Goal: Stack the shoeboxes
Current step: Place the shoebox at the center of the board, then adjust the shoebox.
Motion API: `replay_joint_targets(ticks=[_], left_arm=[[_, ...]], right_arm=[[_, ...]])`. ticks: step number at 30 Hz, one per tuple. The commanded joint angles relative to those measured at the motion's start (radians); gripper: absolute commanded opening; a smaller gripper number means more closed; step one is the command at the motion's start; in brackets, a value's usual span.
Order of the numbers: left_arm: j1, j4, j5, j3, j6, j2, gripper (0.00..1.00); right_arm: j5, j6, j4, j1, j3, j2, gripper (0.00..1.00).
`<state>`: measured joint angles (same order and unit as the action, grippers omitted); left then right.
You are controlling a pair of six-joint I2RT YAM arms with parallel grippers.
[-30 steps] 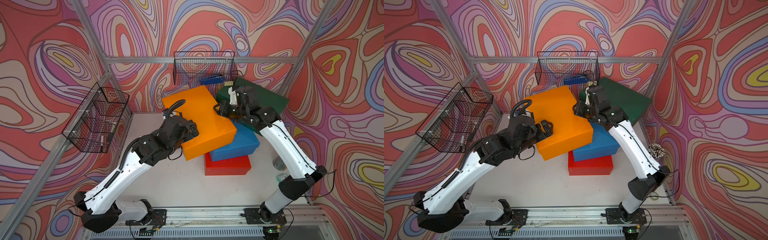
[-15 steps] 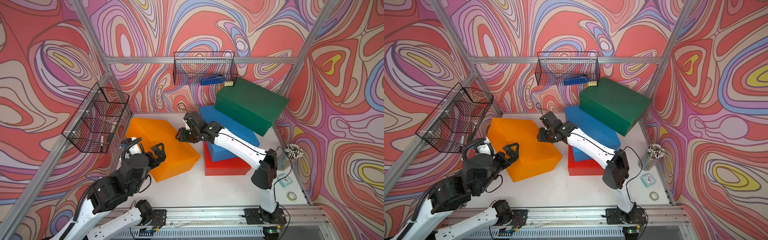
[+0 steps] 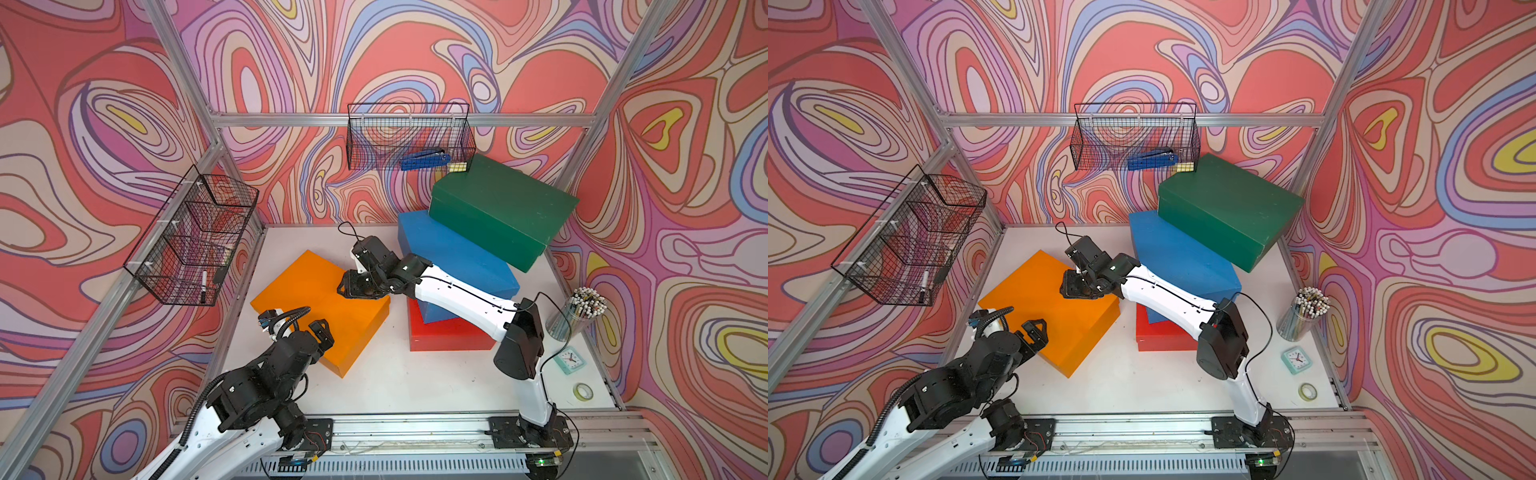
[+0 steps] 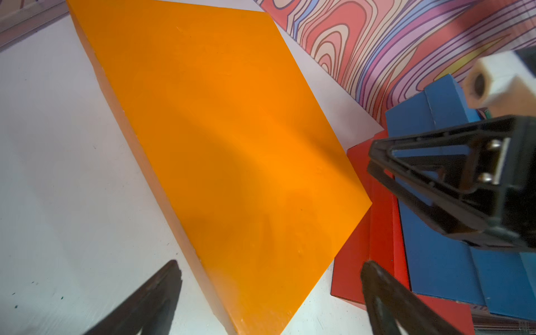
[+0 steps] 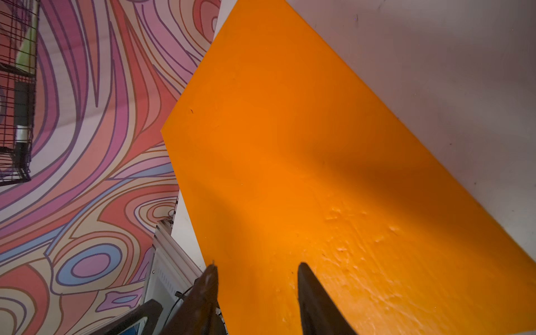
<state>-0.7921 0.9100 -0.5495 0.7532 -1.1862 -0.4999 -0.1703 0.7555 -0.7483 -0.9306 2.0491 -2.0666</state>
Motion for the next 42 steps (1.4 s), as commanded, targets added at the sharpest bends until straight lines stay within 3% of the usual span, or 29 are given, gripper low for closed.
replay_joint_targets(ticks=[1, 6, 8, 10, 12, 16, 19, 22, 30, 39, 42], left_arm=[[0.006, 0.049, -0.030, 0.057, -0.005, -0.035, 0.98], [0.021, -0.063, 0.034, 0.186, 0.126, -0.223, 0.99], [0.047, -0.124, 0.106, 0.280, 0.206, -0.334, 0.99], [0.066, -0.154, 0.163, 0.395, 0.269, -0.443, 0.99], [0.070, -0.184, 0.213, 0.517, 0.333, -0.541, 0.99], [0.070, -0.203, 0.298, 0.749, 0.421, -0.714, 1.00], [0.070, -0.193, 0.358, 0.906, 0.467, -0.833, 1.00], [0.070, -0.183, 0.416, 1.032, 0.494, -0.943, 1.00], [0.070, -0.183, 0.528, 1.282, 0.532, -1.173, 1.00], [0.070, -0.139, 0.710, 1.726, 0.575, -1.502, 1.00], [0.071, -0.158, 0.758, 1.783, 0.577, -1.558, 1.00]], right_arm=[[0.070, -0.070, -0.071, -0.004, 0.103, 0.001, 0.48], [0.265, -0.195, -0.200, -0.005, 0.205, 0.068, 0.52], [0.414, -0.271, -0.266, 0.000, 0.268, 0.108, 0.55], [0.482, -0.317, -0.332, 0.044, 0.339, 0.143, 0.59], [0.446, -0.316, -0.385, 0.154, 0.377, 0.185, 0.61], [0.412, -0.313, -0.374, 0.414, 0.283, 0.324, 0.67], [0.314, -0.289, -0.379, 0.621, 0.229, 0.366, 0.74], [0.279, -0.286, -0.372, 0.762, 0.205, 0.369, 0.78], [0.228, -0.280, -0.356, 0.973, 0.237, 0.328, 0.82], [0.201, -0.178, -0.191, 1.198, 0.056, 0.341, 0.92], [0.139, -0.150, -0.104, 1.260, -0.016, 0.346, 0.98]])
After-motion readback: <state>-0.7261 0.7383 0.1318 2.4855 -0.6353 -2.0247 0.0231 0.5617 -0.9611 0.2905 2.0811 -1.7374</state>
